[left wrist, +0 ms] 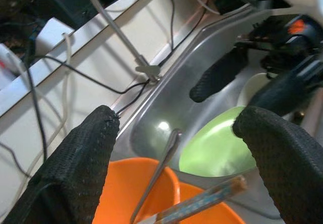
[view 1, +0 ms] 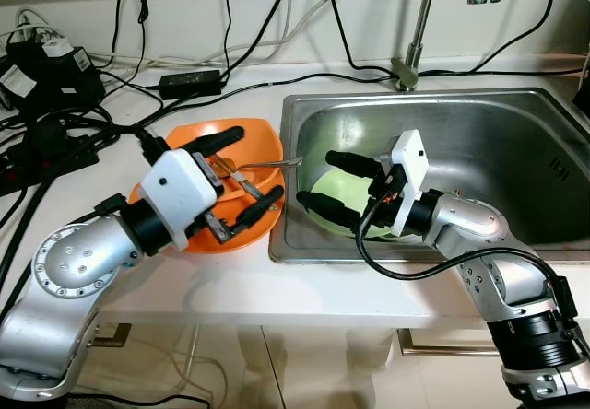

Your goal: Kitchen organization

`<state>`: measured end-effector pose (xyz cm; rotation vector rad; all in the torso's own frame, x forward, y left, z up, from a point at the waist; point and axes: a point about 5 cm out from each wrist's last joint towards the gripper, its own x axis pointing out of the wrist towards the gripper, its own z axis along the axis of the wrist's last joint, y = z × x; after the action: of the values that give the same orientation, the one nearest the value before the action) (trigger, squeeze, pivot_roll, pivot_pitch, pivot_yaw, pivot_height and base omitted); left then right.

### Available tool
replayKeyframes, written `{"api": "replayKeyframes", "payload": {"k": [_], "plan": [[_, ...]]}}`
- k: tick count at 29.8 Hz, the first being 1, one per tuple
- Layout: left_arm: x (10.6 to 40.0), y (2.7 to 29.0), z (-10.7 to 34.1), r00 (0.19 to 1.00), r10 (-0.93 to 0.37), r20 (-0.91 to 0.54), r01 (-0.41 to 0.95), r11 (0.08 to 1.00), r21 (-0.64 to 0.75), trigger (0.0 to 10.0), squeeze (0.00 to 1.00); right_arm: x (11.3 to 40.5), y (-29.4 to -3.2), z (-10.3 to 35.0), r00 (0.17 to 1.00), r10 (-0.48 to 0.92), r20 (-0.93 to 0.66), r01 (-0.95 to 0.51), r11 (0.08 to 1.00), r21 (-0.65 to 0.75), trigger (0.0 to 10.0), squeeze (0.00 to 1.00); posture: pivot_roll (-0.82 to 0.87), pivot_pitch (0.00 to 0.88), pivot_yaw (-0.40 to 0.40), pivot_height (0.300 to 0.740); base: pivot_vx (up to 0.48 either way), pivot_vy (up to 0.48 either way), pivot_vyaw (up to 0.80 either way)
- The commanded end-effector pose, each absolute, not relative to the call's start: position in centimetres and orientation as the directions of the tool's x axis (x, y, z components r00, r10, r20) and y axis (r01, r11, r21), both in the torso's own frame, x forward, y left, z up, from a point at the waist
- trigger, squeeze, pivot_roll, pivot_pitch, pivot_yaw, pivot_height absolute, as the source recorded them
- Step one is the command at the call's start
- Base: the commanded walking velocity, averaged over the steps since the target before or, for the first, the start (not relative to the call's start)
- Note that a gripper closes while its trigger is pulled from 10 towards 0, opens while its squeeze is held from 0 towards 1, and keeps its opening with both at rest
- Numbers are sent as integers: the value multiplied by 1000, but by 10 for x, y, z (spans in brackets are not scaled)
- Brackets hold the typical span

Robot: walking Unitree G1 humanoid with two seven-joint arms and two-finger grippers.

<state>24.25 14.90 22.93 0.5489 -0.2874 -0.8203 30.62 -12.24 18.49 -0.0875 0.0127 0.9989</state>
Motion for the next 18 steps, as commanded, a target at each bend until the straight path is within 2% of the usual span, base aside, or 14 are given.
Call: {"api": "replayKeyframes", "payload": {"k": [1, 9, 13, 18], "plan": [[243, 146, 222, 633, -774, 9, 629, 521, 577, 10000, 0, 310, -125, 187, 560, 825, -83, -828, 552, -95, 10000, 0, -63, 0, 96, 740, 0, 0, 0], [243, 141, 218, 604, -797, 10, 643, 494, 585, 10000, 0, 307, -134, 183, 538, 831, -142, -843, 528, -100, 10000, 0, -71, 0, 101, 740, 0, 0, 0], [244, 144, 205, 596, -802, -35, 644, 452, 617, 10000, 0, 300, -142, 185, 479, 861, -172, -878, 469, -99, 10000, 0, -79, 5, 108, 740, 0, 0, 0], [246, 149, 192, 598, -798, -75, 648, 426, 631, 10000, 0, 296, -143, 188, 456, 873, -172, -890, 445, -100, 10000, 0, -86, 8, 111, 740, 0, 0, 0]]}}
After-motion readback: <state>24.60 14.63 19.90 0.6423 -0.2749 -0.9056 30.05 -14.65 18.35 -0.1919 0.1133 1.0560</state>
